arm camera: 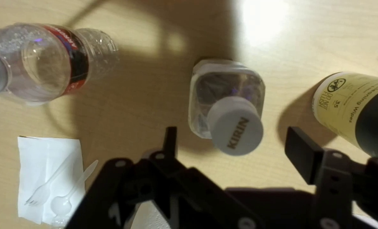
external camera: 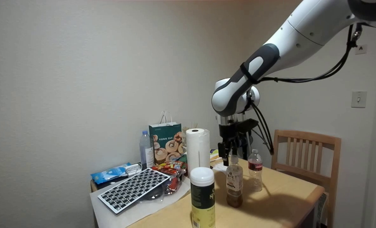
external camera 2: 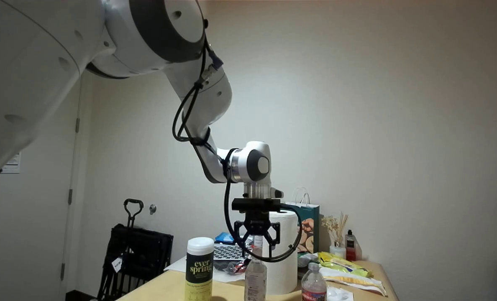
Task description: Put the plastic bottle on top of the ever spring bottle.
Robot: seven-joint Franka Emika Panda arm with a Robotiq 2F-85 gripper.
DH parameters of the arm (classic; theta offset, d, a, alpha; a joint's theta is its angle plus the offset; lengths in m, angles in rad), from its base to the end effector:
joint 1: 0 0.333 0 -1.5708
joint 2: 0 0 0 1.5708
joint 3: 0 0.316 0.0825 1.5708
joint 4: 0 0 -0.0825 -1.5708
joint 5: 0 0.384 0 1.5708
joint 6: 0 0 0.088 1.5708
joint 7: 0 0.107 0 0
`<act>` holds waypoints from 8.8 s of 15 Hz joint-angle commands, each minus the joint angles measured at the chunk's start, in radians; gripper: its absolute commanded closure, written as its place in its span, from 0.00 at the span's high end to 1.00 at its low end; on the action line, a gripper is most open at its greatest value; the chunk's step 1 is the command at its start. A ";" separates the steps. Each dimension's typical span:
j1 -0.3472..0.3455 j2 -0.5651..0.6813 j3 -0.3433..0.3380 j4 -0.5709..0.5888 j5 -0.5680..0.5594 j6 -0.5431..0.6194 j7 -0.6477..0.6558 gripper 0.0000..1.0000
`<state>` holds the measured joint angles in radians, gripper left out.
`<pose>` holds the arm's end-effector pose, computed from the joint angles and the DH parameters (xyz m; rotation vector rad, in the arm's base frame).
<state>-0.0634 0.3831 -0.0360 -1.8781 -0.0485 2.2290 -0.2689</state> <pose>0.6247 -0.0625 0.3047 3.0805 0.3125 -0.0634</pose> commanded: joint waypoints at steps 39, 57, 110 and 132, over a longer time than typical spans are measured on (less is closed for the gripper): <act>-0.004 -0.047 0.000 -0.063 0.021 0.002 0.130 1.00; -0.002 -0.040 -0.006 -0.064 0.007 -0.008 0.143 1.00; 0.186 -0.250 0.139 0.307 -0.128 -0.636 0.146 0.38; 0.185 -0.212 0.150 0.303 -0.027 -0.570 0.141 0.13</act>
<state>0.1225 0.1899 0.1142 -1.5624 -0.0753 1.6795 -0.1251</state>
